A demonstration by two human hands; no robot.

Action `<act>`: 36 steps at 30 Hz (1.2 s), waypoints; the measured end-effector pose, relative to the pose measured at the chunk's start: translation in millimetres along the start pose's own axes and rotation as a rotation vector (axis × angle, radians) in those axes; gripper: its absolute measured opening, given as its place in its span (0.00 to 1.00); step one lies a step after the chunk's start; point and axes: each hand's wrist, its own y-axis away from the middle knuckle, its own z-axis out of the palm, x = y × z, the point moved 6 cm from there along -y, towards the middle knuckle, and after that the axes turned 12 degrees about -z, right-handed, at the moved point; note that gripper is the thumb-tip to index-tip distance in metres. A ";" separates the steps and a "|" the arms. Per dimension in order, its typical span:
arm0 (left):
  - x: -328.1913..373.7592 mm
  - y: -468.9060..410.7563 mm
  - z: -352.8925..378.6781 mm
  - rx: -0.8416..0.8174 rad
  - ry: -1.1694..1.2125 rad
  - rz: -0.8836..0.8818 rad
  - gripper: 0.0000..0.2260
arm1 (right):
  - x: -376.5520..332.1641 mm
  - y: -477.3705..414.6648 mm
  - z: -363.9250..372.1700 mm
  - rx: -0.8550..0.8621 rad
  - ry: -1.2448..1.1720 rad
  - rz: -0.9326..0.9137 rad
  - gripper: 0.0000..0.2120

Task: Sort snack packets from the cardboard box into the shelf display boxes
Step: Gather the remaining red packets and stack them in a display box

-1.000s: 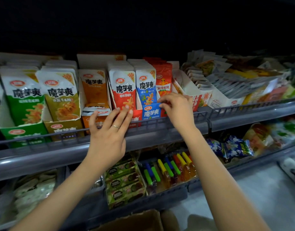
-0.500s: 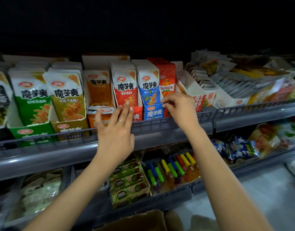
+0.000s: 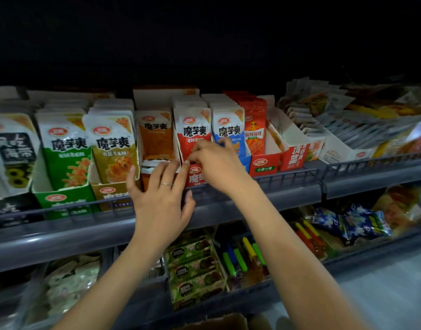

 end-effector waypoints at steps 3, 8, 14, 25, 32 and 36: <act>-1.6 -1.8 0.8 0.015 0.022 0.002 0.21 | 2.9 -4.6 -2.7 -0.005 -0.036 0.044 0.21; -1.8 -0.9 1.0 0.022 0.031 0.003 0.21 | 7.6 -1.2 -15.4 0.101 -0.101 0.091 0.16; -2.3 -0.8 0.7 0.019 0.035 0.003 0.21 | 9.8 -0.2 -14.9 0.103 -0.122 0.055 0.20; -3.1 -0.3 1.6 0.004 0.032 -0.002 0.21 | 43.0 36.8 -20.4 0.262 0.086 0.412 0.11; -3.3 0.1 3.0 0.000 0.025 0.008 0.21 | 43.5 39.0 -1.0 0.105 0.040 0.382 0.13; -3.6 0.8 3.5 0.004 0.025 0.011 0.21 | 45.9 44.8 0.9 0.180 0.017 0.325 0.13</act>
